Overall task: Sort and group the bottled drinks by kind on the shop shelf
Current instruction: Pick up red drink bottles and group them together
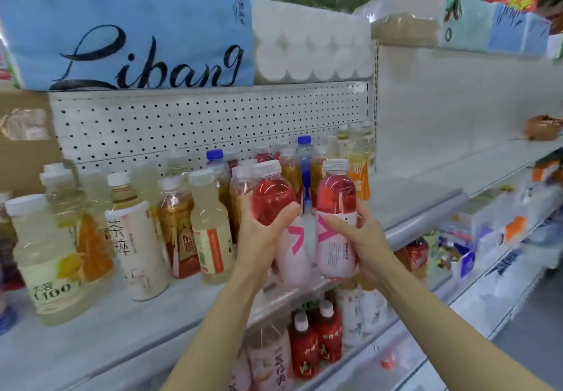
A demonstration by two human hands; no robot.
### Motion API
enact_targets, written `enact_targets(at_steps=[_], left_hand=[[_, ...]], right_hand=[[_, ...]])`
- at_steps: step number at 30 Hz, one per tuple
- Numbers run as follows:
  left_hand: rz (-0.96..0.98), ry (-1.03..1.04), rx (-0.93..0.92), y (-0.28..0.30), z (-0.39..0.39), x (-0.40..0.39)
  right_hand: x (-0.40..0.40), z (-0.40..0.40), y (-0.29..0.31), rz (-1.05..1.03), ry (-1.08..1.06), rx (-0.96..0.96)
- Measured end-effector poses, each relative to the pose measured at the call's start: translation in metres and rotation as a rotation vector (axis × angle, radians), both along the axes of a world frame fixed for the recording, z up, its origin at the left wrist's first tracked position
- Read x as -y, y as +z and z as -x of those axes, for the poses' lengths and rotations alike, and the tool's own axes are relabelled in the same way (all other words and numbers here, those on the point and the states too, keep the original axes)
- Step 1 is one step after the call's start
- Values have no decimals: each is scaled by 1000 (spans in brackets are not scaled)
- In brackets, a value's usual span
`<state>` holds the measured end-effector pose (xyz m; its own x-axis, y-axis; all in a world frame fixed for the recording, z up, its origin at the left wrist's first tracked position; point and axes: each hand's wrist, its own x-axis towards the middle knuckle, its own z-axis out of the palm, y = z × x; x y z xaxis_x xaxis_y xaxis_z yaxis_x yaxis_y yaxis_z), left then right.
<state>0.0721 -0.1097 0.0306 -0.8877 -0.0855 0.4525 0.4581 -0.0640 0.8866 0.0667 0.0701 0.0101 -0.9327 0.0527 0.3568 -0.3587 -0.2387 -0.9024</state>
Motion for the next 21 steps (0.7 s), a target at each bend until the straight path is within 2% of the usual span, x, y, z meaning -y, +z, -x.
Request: enact_targets(at_steps=[10, 21], left_hand=[[42, 145, 77, 2, 84, -55], [117, 484, 95, -5, 148, -89]], right_hand=[[-54, 80, 22, -67, 28, -80], [-103, 145, 18, -144, 212, -100]])
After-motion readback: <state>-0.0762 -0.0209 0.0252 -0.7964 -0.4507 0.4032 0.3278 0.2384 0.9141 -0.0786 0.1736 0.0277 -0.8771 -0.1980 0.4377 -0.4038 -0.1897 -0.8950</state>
